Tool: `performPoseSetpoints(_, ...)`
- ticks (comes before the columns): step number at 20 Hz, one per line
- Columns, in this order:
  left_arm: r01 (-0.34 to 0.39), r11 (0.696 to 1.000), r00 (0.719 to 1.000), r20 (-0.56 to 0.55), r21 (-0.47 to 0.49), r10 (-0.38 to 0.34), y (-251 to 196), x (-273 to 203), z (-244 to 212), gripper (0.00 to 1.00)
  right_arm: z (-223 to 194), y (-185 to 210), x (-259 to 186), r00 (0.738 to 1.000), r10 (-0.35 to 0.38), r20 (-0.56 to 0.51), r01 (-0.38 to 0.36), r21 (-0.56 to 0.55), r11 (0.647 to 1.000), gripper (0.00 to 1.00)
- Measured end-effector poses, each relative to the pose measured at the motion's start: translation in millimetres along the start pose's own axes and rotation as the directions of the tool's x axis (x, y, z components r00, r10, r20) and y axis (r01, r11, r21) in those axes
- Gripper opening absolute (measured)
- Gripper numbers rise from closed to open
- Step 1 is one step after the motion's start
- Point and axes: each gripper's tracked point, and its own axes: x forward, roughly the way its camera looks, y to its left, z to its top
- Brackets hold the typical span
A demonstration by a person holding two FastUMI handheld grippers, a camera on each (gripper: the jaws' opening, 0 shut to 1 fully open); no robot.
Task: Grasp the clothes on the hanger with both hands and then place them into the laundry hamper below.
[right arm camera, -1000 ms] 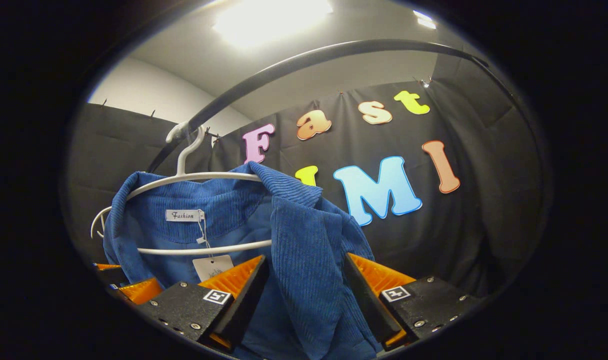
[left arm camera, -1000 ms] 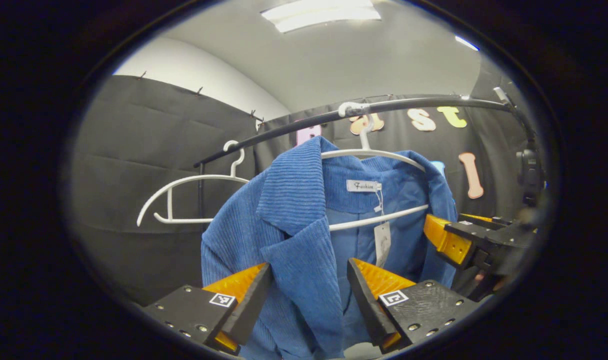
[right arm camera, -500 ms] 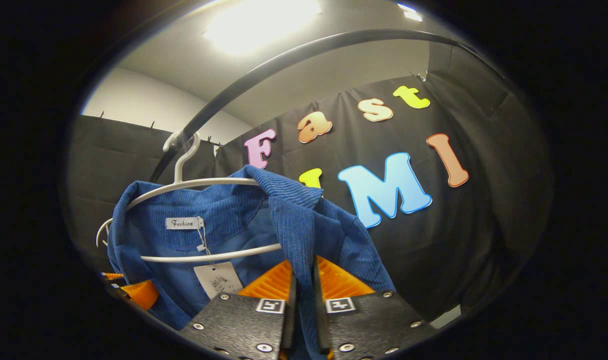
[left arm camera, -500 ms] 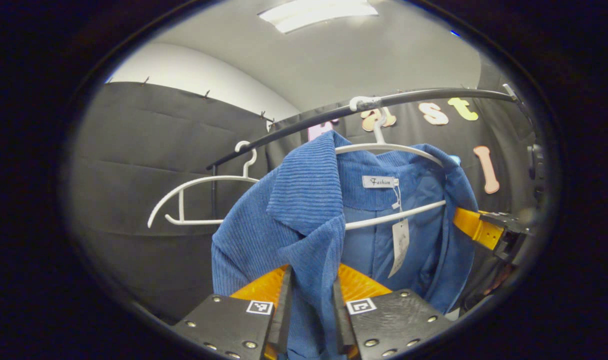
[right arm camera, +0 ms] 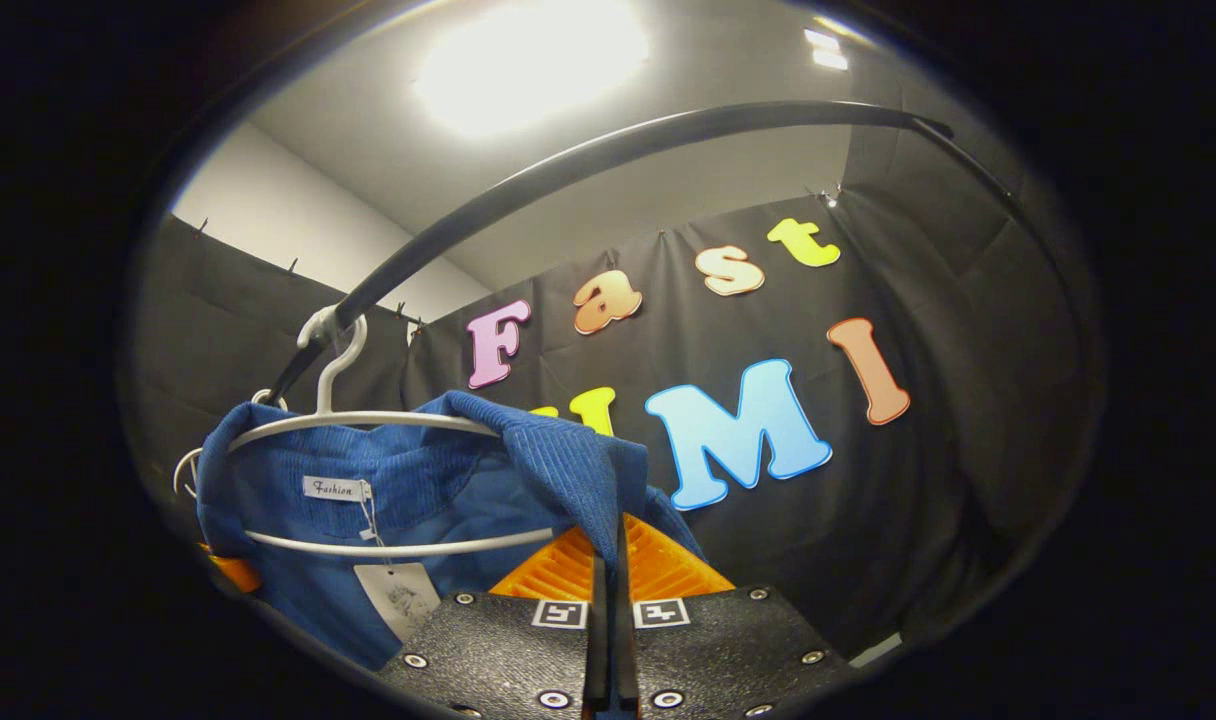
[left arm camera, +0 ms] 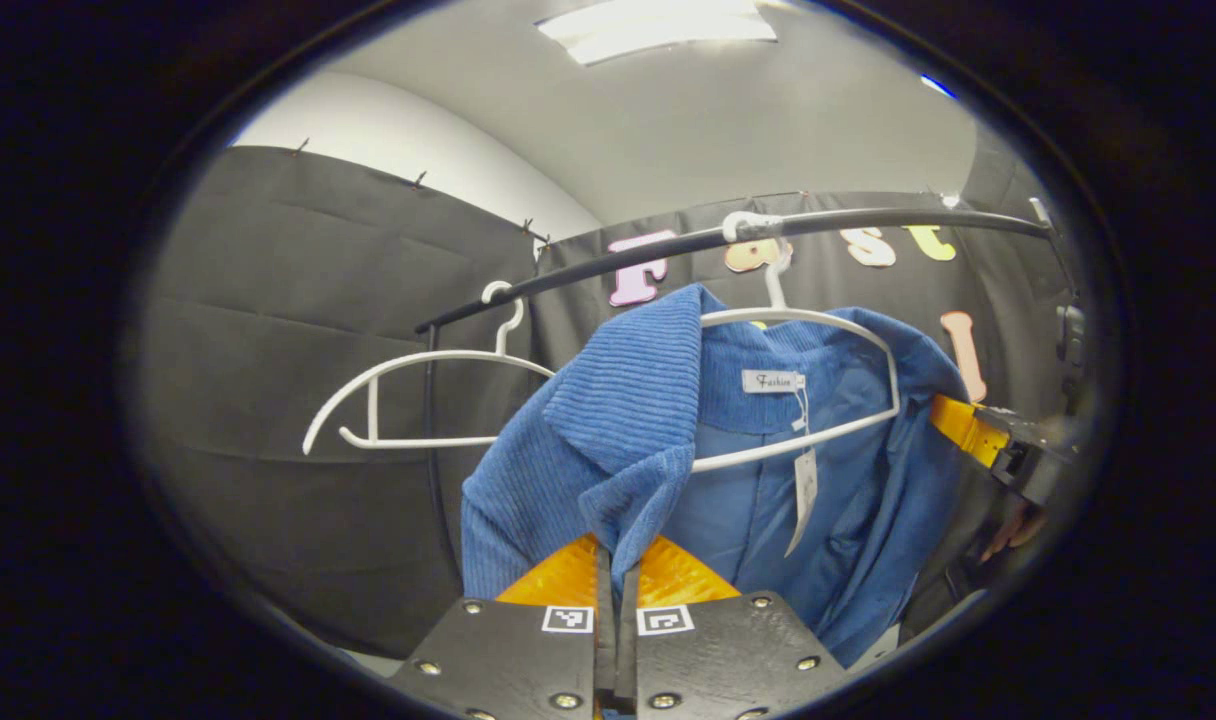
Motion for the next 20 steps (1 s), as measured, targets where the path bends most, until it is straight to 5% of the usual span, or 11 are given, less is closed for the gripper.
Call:
performPoseSetpoints(14, -0.136, 0.989, 0.968, 0.217, 0.051, 0.122, 96.9, -12.6, 120.9, 0.05, 44.0, -38.7, 51.1, 0.991, -0.065, 0.115, 0.074, -0.081, 0.994, 0.02)
performPoseSetpoints(20, -0.087, 0.993, 0.967, 0.245, 0.085, 0.064, 97.7, 26.9, 146.3, 0.06, 8.7, -48.2, 71.3, 0.998, -0.052, 0.036, 0.056, -0.112, 0.992, 0.02)
